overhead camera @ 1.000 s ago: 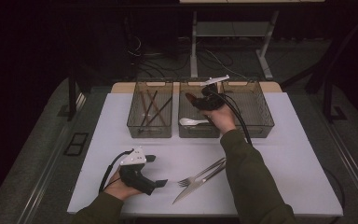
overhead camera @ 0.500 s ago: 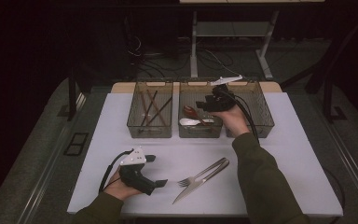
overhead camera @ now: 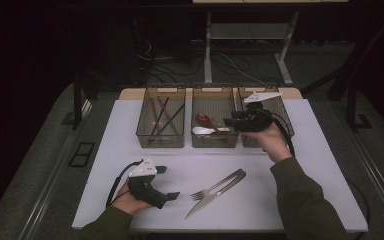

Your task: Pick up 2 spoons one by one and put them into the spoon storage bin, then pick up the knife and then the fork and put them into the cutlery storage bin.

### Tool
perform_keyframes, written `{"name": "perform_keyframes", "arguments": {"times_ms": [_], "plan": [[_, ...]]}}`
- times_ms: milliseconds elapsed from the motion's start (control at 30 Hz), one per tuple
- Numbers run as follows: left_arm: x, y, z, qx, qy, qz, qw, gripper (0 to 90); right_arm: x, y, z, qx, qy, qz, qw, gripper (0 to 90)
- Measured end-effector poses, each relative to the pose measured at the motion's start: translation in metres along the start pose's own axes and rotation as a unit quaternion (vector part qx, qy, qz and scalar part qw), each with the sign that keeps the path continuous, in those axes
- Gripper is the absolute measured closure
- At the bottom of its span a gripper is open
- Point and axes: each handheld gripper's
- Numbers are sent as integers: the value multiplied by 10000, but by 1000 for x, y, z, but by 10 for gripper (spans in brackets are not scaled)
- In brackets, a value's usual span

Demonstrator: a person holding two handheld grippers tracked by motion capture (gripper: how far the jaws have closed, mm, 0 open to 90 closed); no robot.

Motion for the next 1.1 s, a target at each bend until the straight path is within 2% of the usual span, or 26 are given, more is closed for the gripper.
{"name": "perform_keyframes", "arguments": {"times_ms": [500,700,767,900,1000,1100], "plan": [[0,1,0,32,2,-18,10000,0,10,-27,57,148,-161,-436,9988,895],[0,-1,0,7,-1,-39,10000,0,15,-34,75,253,-223,-544,9979,898],[0,-2,0,-12,5,-39,10000,0,19,-37,81,337,-362,-548,9973,898],[0,-1,0,26,15,-33,10000,0,25,-41,91,459,-475,-606,9960,898],[-1,-1,0,12,34,-46,10000,0,31,-41,101,635,-546,-655,9943,898],[-1,-1,-1,-1,27,-41,10000,0,38,-38,112,872,-677,-709,9914,898]]}}
Point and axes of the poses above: each handheld gripper's, and its own axes: y roughly forward along the jaws, z roughly out of its underside, x roughly to its left, and after that the axes turned 3 degrees about z, right-handed
